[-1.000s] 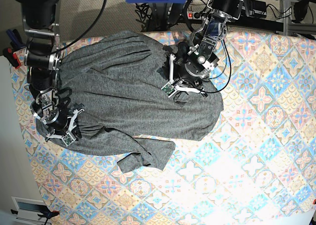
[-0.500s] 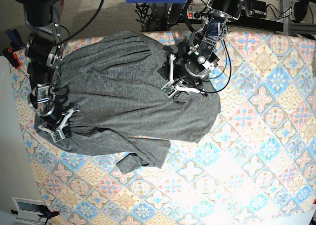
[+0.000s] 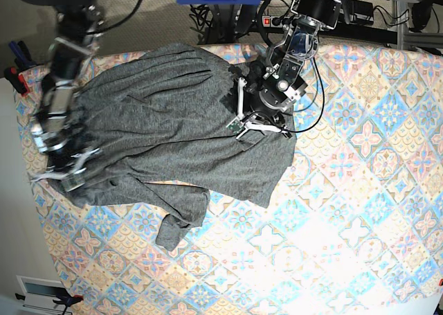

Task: Layout the t-shirt on the table in an organized manner, then fold the t-shirt properly
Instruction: 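Drag the grasped shirt edge with the right gripper toward the shirt middle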

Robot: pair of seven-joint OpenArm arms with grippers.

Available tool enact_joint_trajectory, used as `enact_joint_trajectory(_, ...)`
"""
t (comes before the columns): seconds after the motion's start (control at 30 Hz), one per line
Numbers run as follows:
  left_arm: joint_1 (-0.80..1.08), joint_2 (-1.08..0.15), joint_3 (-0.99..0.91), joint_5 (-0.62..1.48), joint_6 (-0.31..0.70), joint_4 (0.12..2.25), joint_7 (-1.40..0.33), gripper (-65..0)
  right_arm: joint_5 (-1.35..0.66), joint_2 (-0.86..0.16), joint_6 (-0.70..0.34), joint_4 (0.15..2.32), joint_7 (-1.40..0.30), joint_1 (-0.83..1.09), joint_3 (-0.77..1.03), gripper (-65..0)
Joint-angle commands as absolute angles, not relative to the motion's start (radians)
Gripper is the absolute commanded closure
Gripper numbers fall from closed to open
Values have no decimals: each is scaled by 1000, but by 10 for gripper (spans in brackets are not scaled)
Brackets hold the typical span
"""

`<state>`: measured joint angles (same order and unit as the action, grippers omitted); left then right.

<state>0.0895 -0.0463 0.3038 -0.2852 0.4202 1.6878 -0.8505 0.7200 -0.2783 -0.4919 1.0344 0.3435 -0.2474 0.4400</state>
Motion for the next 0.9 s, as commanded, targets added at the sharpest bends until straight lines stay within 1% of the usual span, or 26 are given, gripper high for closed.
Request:
enact_joint_trajectory(0.0,73,-41,305,-283,418,1704,-837,-208,707,-286,-479,1073,361,-245,444,0)
enact_joint_trajectory(0.13,71,-41,305,-285,418,1702,-837,-208,707,-271,-479,1150,361,-194,443,0)
enact_joint_trajectory(0.23,70,-41,302,-289,418,1702,-837,-208,707,-257,-479,1164,360,-174,446,-1)
enact_joint_trajectory(0.3,67,-41,302,-289,418,1702,-837,-208,707,-251,-479,1164,358,-174,447,-20)
enact_joint_trajectory(0.37,53,-41,302,-286,418,1702,-837,-208,707,-249,-479,1165,358,-173,447,-64)
enact_joint_trajectory(0.57,48,-41,303,-285,418,1702,-839,-208,707,-249,-479,1208,358,-170,447,-295)
enact_joint_trajectory(0.63,48,-41,305,-285,418,1702,-839,-208,707,-249,-479,1245,358,-170,449,-355)
enact_joint_trajectory(0.7,48,-41,305,-285,418,1702,-839,-208,702,-249,-479,1294,360,-170,449,-383)
enact_joint_trajectory(0.8,48,-41,305,-285,418,1702,-839,-208,707,-248,-479,1357,358,-171,443,-376)
enact_joint_trajectory(0.87,50,-41,305,-285,418,1702,-839,-208,710,-220,-484,1359,340,-174,437,-369)
